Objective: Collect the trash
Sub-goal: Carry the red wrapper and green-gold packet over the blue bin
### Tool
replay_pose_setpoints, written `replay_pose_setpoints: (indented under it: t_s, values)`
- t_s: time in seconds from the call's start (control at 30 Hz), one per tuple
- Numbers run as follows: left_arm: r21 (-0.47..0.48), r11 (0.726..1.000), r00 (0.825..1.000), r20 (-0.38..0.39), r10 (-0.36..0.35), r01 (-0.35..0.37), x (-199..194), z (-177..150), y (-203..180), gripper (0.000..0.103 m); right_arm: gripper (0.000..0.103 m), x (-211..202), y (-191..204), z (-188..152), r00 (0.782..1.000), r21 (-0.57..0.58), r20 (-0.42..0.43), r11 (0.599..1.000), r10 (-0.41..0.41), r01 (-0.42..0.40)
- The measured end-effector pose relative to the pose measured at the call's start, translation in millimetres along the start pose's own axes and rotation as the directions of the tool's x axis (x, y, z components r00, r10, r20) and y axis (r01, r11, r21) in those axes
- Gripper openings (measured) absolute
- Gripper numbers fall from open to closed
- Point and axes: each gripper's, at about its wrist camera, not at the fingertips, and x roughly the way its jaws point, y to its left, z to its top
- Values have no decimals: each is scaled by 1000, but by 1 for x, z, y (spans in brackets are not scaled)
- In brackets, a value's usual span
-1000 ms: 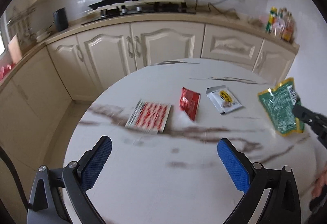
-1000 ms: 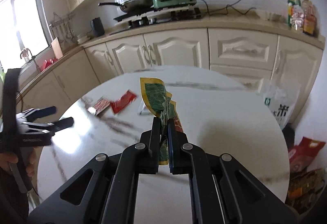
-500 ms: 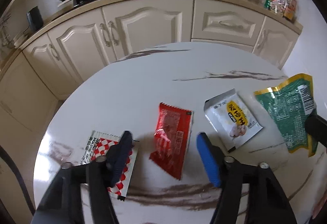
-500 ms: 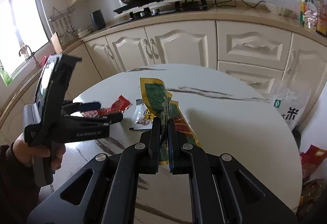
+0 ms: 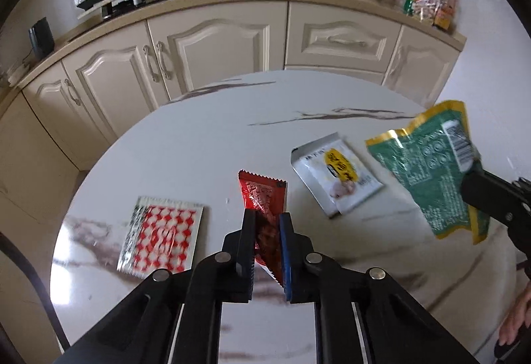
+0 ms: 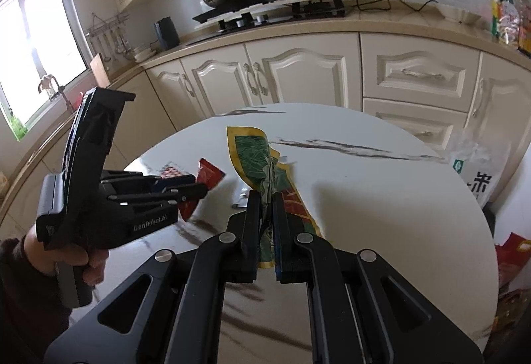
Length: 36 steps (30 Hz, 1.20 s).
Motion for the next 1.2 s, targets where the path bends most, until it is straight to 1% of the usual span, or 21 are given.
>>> replay_pose_setpoints:
  t_s: [0.1, 0.2, 0.33, 0.43, 0.53, 0.57, 0.67, 0.73, 0.83, 0.87, 0.97, 1.03, 1.1, 1.17, 1.2]
  values:
    - [-12, 999, 998, 45, -50, 51, -32, -11, 0, 9, 7, -11, 13, 0, 1000, -15, 12, 1000, 6, -6]
    - [-11, 997, 994, 83, -70, 71, -65, -25, 3, 9, 7, -24, 30, 0, 999, -29, 29, 999, 15, -14]
    - [-34, 996, 988, 129, -83, 88, -112, -54, 15, 9, 7, -44, 61, -1, 999, -57, 44, 998, 31, -29]
    - [-53, 994, 984, 160, -82, 92, -151, -83, 31, 9, 7, -60, 98, -4, 996, -94, 65, 994, 63, -56]
    - [-84, 993, 980, 189, -68, 85, -195, -119, 56, 9, 7, -70, 138, -9, 992, -139, 72, 986, 100, -89]
    - [-99, 992, 978, 200, -59, 80, -210, -131, 67, 9, 7, -73, 158, -12, 990, -160, 77, 981, 121, -107]
    - [-142, 989, 975, 220, -18, 50, -247, -164, 99, 9, 7, -71, 216, -23, 981, -224, 59, 960, 184, -166]
    - [-192, 981, 973, 229, 26, 19, -273, -192, 130, 9, 7, -63, 254, -29, 973, -260, 34, 942, 227, -210]
    - [-286, 958, 973, 209, 100, -37, -303, -235, 179, 9, 7, -44, 316, -45, 959, -320, -13, 907, 284, -273]
    - [-308, 950, 973, 201, 114, -48, -308, -245, 190, 9, 7, -34, 337, -51, 954, -340, -36, 895, 296, -290]
    - [-393, 914, 974, 146, 171, -101, -318, -287, 238, 9, 7, 0, 390, -74, 938, -372, -110, 861, 330, -346]
    - [-440, 888, 977, 92, 193, -134, -313, -317, 266, 9, 7, 25, 419, -91, 925, -384, -163, 842, 343, -380]
    - [-481, 865, 982, 43, 183, -140, -297, -342, 290, 9, 7, 56, 443, -112, 915, -393, -224, 828, 336, -400]
    - [-506, 847, 982, -6, 190, -167, -280, -360, 307, 9, 7, 94, 459, -133, 904, -388, -291, 825, 312, -410]
    - [-522, 837, 984, -36, 172, -165, -265, -374, 319, 9, 7, 111, 460, -140, 898, -377, -316, 829, 305, -414]
